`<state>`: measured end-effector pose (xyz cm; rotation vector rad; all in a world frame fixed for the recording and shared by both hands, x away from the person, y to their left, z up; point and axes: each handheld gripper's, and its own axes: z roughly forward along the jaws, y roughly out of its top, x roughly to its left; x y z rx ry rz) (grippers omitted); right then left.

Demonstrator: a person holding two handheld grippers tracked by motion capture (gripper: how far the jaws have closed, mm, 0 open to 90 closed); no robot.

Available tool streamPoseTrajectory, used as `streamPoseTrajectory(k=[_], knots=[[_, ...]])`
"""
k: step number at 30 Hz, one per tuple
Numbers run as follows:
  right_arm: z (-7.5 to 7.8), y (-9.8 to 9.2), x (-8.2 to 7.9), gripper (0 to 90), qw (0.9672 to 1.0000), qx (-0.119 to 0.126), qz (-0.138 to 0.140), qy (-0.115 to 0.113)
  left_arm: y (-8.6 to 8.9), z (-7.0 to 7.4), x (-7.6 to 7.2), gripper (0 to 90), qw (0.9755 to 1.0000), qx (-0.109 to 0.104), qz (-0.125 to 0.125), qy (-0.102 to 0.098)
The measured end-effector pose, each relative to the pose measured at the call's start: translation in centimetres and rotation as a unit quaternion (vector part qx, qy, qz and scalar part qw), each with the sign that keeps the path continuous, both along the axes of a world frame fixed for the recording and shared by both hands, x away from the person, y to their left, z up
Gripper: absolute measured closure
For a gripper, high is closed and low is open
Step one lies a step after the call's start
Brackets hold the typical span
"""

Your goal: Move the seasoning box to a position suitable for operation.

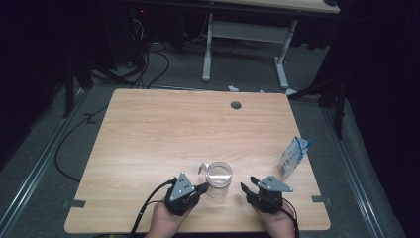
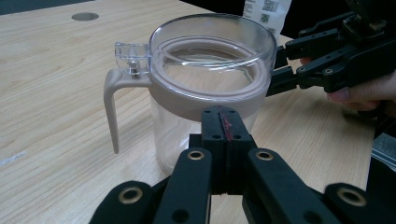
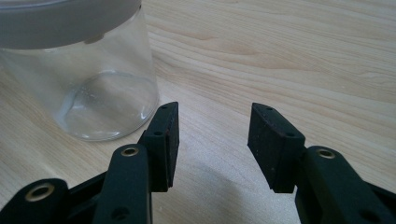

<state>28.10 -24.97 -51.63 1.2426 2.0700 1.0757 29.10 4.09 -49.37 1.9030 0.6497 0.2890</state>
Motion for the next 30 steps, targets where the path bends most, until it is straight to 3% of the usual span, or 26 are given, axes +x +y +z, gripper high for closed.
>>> streamPoseTrajectory(k=[6, 15, 23, 26, 30], knots=[[0.1, -0.1, 0.0, 53.9, 1.0000, 0.001, 0.002, -0.003, 0.3, 0.2, 0.1, 89.2, 1.0000, -0.006, 0.006, -0.003], [0.2, 0.3, 0.6, 54.3, 0.9999, 0.005, 0.010, -0.006, 2.4, 0.3, 0.6, 85.9, 0.9991, -0.012, 0.041, 0.001], [0.4, 0.6, 1.4, 54.9, 0.9998, 0.012, 0.014, -0.012, 4.3, -0.1, 1.2, 83.9, 0.9979, 0.012, 0.063, 0.008], [0.5, 0.6, 1.5, 55.2, 0.9996, 0.015, 0.016, -0.015, 4.6, -0.2, 1.4, 83.4, 0.9978, 0.005, 0.065, 0.015], [0.7, 0.7, 1.5, 55.6, 0.9995, 0.018, 0.017, -0.021, 4.7, 0.0, 1.6, 82.5, 0.9975, 0.004, 0.071, 0.007]])
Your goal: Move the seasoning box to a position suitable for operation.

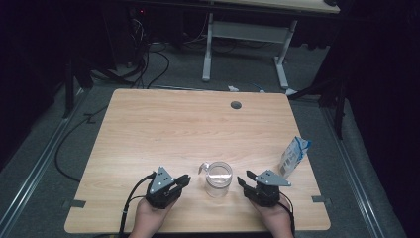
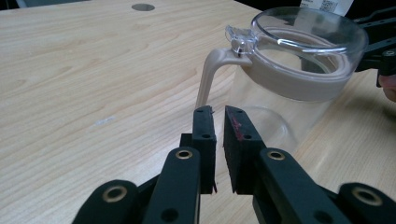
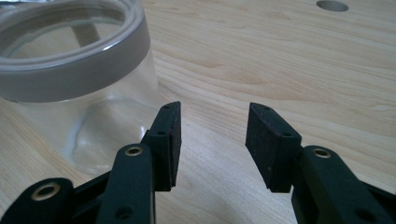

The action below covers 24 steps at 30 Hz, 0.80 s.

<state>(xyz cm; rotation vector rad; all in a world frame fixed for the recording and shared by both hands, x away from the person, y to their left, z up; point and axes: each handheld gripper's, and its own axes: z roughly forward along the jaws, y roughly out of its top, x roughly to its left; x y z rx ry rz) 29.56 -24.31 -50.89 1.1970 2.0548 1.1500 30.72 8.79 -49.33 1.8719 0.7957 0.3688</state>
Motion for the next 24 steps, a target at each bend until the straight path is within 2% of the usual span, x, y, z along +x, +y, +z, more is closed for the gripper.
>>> streamPoseTrajectory(k=[2, 6, 9, 13, 24], knots=[[0.1, 0.0, -0.1, 55.8, 1.0000, 0.000, 0.001, -0.001, -0.1, 0.0, 0.2, 83.0, 0.9999, -0.008, 0.008, 0.004], [0.2, 0.1, -0.2, 56.0, 1.0000, 0.000, 0.002, -0.004, -0.4, -0.1, 0.5, 85.0, 0.9998, -0.001, 0.019, 0.007], [0.2, 0.1, -0.2, 56.6, 1.0000, -0.002, 0.004, -0.006, -0.4, 0.1, 0.9, 86.1, 0.9995, -0.018, 0.022, 0.013], [0.2, -0.1, -0.3, 57.6, 1.0000, -0.002, 0.003, -0.007, -0.7, 0.6, 1.3, 88.2, 0.9992, -0.028, 0.025, 0.012], [0.5, -0.2, -0.4, 60.7, 0.9999, 0.004, 0.008, -0.010, -2.9, 2.6, 2.4, 90.0, 0.9997, -0.018, 0.016, -0.010]])
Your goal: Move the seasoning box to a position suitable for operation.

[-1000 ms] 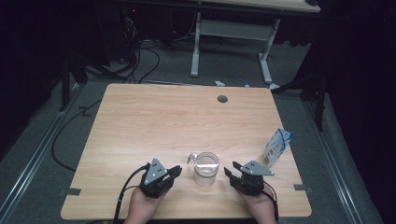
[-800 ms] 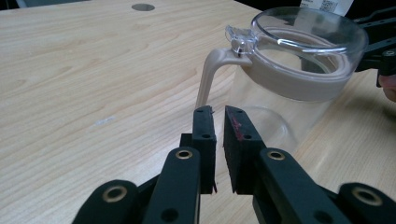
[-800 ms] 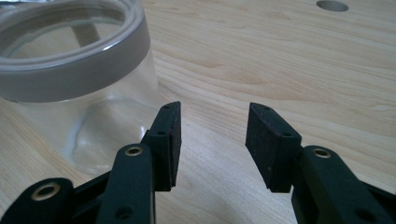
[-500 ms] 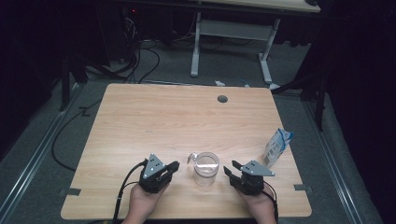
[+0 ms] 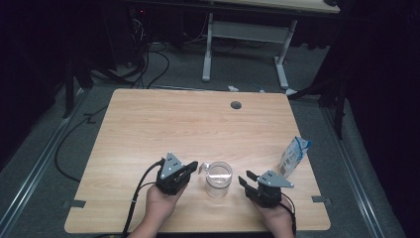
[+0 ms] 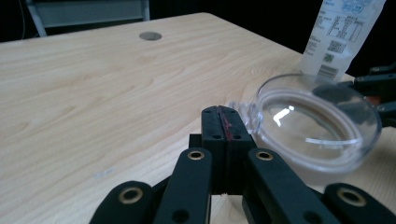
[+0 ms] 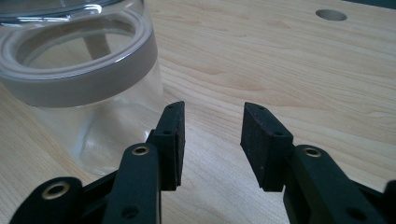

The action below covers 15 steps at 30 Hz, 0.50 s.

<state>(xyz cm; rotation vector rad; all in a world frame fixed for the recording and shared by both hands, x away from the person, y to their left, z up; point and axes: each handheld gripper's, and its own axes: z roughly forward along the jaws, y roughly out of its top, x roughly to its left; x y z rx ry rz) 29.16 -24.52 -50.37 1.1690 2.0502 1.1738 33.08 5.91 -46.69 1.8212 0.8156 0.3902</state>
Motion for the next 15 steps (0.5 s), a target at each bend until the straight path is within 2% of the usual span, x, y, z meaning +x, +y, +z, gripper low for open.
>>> streamPoseTrajectory(k=[7, 15], knots=[[0.0, 0.1, -0.1, 62.2, 1.0000, 0.001, 0.003, 0.003, -1.2, 0.9, 0.7, 90.0, 1.0000, 0.002, -0.006, -0.005], [0.1, 0.2, -0.1, 62.5, 1.0000, 0.002, 0.007, 0.002, -1.9, 0.9, 1.1, 90.0, 0.9999, 0.008, -0.006, -0.002]])
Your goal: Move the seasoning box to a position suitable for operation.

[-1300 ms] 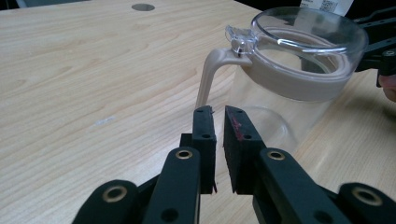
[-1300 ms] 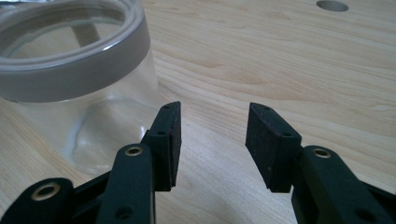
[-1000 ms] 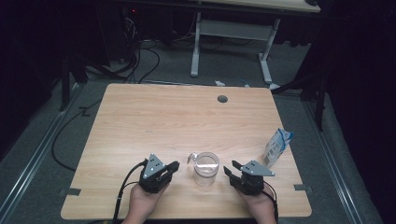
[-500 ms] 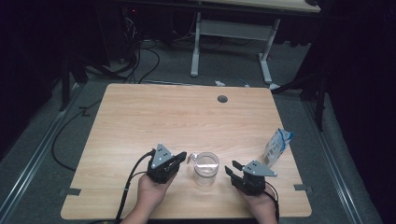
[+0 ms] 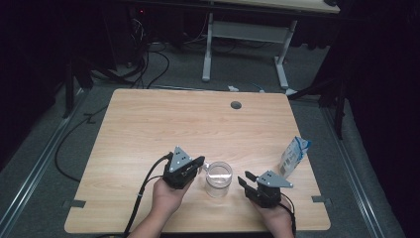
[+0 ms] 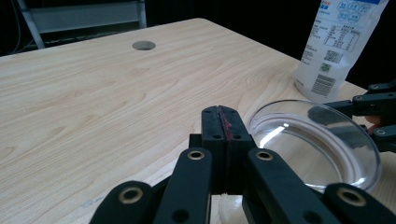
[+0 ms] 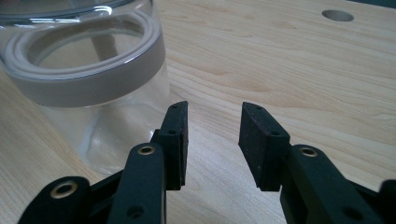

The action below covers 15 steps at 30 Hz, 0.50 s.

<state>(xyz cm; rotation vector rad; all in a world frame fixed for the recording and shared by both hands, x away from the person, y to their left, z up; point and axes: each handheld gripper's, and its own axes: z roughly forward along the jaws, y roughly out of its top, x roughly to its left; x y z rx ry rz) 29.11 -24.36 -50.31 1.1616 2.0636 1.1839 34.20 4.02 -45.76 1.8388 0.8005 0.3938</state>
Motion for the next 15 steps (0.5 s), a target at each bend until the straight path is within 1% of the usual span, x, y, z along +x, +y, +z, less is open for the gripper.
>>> streamPoseTrajectory(k=[4, 14, 15], knots=[[0.05, 0.04, -0.02, 62.5, 1.0000, 0.000, 0.000, -0.001, -0.17, -0.17, 0.11, 90.0, 1.0000, 0.005, 0.000, 0.001], [0.06, 0.12, -0.02, 62.3, 1.0000, 0.000, 0.002, -0.002, -0.45, -0.26, 0.12, 90.0, 1.0000, 0.002, -0.002, 0.002], [0.07, 0.12, -0.02, 62.3, 1.0000, 0.000, 0.002, -0.002, -0.48, -0.28, 0.08, 90.0, 1.0000, 0.003, -0.001, -0.001]])
